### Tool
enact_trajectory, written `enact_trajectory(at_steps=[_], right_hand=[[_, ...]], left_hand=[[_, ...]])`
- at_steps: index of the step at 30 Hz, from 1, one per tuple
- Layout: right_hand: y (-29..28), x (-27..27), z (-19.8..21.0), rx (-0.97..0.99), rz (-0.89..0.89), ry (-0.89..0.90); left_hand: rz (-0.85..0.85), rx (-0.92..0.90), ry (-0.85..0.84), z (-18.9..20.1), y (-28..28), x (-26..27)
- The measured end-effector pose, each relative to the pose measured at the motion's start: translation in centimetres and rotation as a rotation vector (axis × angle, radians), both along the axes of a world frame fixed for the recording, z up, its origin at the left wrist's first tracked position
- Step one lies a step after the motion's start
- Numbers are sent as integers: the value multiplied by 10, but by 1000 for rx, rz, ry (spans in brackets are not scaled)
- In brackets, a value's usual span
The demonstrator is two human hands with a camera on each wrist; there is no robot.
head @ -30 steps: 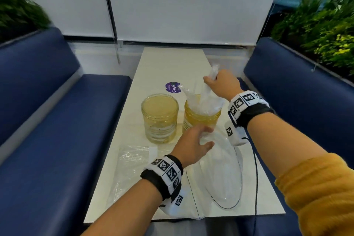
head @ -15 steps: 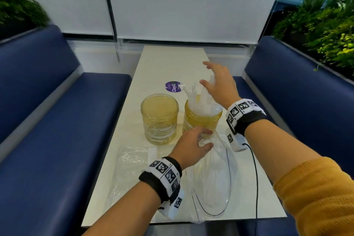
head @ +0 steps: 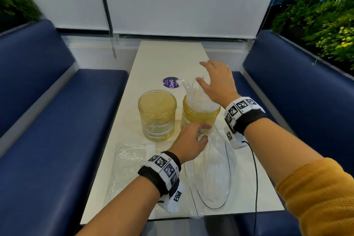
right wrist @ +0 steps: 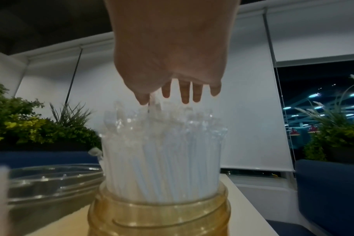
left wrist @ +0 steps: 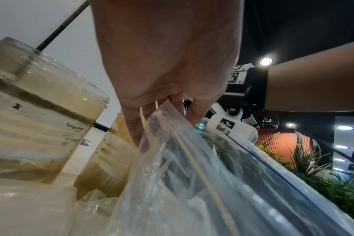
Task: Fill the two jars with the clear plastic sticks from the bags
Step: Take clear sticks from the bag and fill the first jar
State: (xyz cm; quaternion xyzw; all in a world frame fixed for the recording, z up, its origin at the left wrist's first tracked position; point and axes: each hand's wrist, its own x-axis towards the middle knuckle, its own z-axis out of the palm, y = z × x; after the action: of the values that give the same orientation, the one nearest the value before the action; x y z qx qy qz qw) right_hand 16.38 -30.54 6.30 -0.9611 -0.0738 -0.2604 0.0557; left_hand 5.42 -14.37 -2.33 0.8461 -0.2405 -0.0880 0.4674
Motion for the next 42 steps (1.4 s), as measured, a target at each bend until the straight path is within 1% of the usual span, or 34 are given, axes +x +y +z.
enact_trajectory(at_steps=[1, 2, 3, 5, 6, 7, 8, 9, 10, 11, 12, 13, 14, 15, 17, 18, 19, 21, 23, 25, 29, 31, 35, 39, 42], right_hand=[[-1, -4, 5, -13, 31, -37], [-3, -8, 10, -39, 64, -13], [-4, -12, 13, -87, 97, 75], [-6, -24, 14, -268, 108, 348], [-9, -31, 12, -292, 91, 434], [-13, -38, 11, -225, 76, 444], [-17, -47, 12, -105, 70, 387], [-21, -54, 14, -7, 58, 291], [-22, -65, 19, 62, 21, 202], [-23, -76, 25, 99, -39, 127], [-22, -90, 32, 106, -118, 93], [-21, -104, 39, 91, -210, 126], [-21, -117, 44, 67, -295, 236], [-21, -129, 45, 48, -361, 424], [-19, -151, 34, 47, -410, 868], [-20, -159, 23, 44, -413, 1021], [-21, -164, 9, 28, -407, 1085], [-25, -172, -21, -26, -404, 1067], [-30, -178, -47, -47, -444, 1055], [-35, -177, -68, -12, -498, 1092], [-37, -171, -99, 89, -533, 1191], [-32, -169, -109, 118, -531, 1178], [-25, -168, -124, 126, -605, 1118], [-29, -176, -126, 146, -575, 1026], [-34, -182, -117, 139, -528, 1090]], left_hand=[[-10, 13, 11, 2, -3, 1], [-23, 25, 25, 5, -6, 1], [-35, 29, 38, 8, -10, 2], [-56, 16, 54, 14, -18, 1], [-66, 15, 61, 16, -22, 0], [-79, 22, 62, 18, -25, 0], [-89, 31, 53, 18, -29, 0], [-94, 39, 32, 19, -32, 0], [-92, 47, 11, 18, -35, -1], [-93, 54, -10, 17, -37, -2], [-100, 68, -35, 17, -40, -3], [-110, 91, -62, 17, -43, -5], [-114, 118, -84, 17, -46, -6], [-120, 133, -104, 16, -50, -6], [-138, 129, -132, 15, -56, -7], [-146, 131, -148, 14, -58, -9], [-151, 138, -158, 15, -60, -11], [-156, 137, -165, 14, -63, -16], [-179, 106, -171, 15, -65, -20], [-217, 78, -179, 17, -66, -25], [-297, 59, -232, 20, -67, -32], [-331, 76, -271, 20, -67, -36], [-359, 128, -337, 22, -64, -41], [-367, 210, -364, 19, -60, -44], [-377, 257, -366, 15, -58, -42]])
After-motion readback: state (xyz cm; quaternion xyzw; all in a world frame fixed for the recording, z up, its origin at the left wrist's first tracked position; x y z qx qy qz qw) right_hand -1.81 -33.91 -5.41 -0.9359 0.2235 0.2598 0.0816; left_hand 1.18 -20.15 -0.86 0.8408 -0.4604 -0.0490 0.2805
